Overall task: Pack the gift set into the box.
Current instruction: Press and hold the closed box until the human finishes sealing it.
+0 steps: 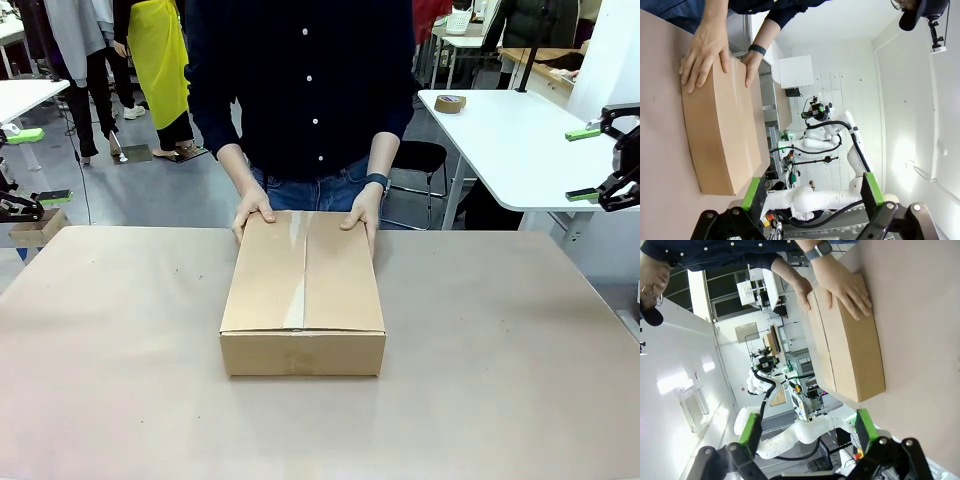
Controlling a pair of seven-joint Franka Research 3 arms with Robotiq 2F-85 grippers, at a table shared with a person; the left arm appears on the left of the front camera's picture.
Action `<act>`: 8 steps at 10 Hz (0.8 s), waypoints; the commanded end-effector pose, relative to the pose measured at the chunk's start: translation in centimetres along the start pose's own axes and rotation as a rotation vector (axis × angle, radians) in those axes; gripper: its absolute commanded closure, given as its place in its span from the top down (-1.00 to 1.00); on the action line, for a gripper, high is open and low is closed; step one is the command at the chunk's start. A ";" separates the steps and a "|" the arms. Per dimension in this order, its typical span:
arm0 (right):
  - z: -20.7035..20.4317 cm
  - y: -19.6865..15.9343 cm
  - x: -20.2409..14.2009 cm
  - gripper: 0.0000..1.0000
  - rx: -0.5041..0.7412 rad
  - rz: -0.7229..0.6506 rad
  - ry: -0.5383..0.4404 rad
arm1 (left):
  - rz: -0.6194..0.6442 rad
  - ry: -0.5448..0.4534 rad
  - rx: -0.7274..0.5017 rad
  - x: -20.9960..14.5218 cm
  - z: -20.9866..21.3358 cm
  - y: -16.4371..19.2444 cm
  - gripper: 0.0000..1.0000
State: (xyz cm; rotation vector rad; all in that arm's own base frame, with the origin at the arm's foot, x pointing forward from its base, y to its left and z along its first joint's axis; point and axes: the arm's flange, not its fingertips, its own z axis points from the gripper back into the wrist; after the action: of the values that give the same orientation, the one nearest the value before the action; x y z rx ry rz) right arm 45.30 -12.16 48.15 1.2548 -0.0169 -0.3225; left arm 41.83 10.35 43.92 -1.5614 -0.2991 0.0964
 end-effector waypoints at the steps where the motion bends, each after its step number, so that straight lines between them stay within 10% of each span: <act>1: 0.0 0.0 0.0 1.00 0.000 0.000 0.000 | 0.000 0.000 0.000 0.0 0.0 0.0 1.00; 3: -9.6 3.0 -0.7 1.00 -0.136 0.331 0.170 | -0.274 0.177 0.048 -1.2 -9.7 -2.4 1.00; 5: -18.8 4.8 -3.6 1.00 -0.239 0.752 0.210 | -0.642 0.134 0.117 -2.9 -17.2 -1.7 1.00; 8: -25.7 3.8 -7.8 1.00 0.041 1.302 0.166 | -1.119 -0.012 0.045 -5.0 -19.8 0.3 1.00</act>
State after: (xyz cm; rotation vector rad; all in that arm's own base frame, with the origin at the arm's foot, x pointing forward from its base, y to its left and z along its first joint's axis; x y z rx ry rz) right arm 44.65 16.30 46.79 0.9480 -0.3154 0.6159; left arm 42.76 -11.32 45.21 -1.2016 -0.8830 -0.6039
